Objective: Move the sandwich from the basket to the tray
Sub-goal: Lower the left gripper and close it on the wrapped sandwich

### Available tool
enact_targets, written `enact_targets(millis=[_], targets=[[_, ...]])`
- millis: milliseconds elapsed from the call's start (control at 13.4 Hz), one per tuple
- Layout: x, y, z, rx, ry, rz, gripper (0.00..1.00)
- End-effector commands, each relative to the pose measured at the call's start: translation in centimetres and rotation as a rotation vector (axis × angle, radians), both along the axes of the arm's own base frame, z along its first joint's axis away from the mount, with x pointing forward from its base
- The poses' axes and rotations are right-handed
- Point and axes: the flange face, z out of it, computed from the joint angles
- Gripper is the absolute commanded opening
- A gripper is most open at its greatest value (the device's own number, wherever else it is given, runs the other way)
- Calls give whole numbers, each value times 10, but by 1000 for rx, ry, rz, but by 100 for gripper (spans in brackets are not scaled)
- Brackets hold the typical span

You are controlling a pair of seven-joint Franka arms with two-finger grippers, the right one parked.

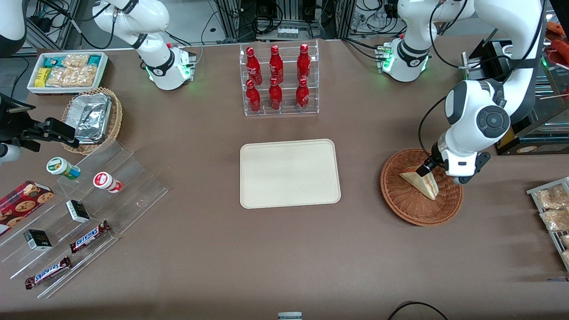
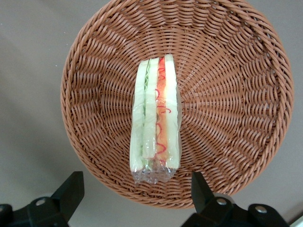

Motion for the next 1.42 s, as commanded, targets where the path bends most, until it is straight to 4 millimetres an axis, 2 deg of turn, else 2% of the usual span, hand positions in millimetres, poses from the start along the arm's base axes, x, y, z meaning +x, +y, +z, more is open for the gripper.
enact_targets(millis=[0,1119,1194,1269,1343], targets=[[-7,-2,-5,0,-46,23,100],[5,-3,-49,-16,-86,55,100],[5,-4,-52,-16,-85,55,97],[6,-4,-53,-17,-86,56,81],[6,-4,-52,-17,-88,56,58]])
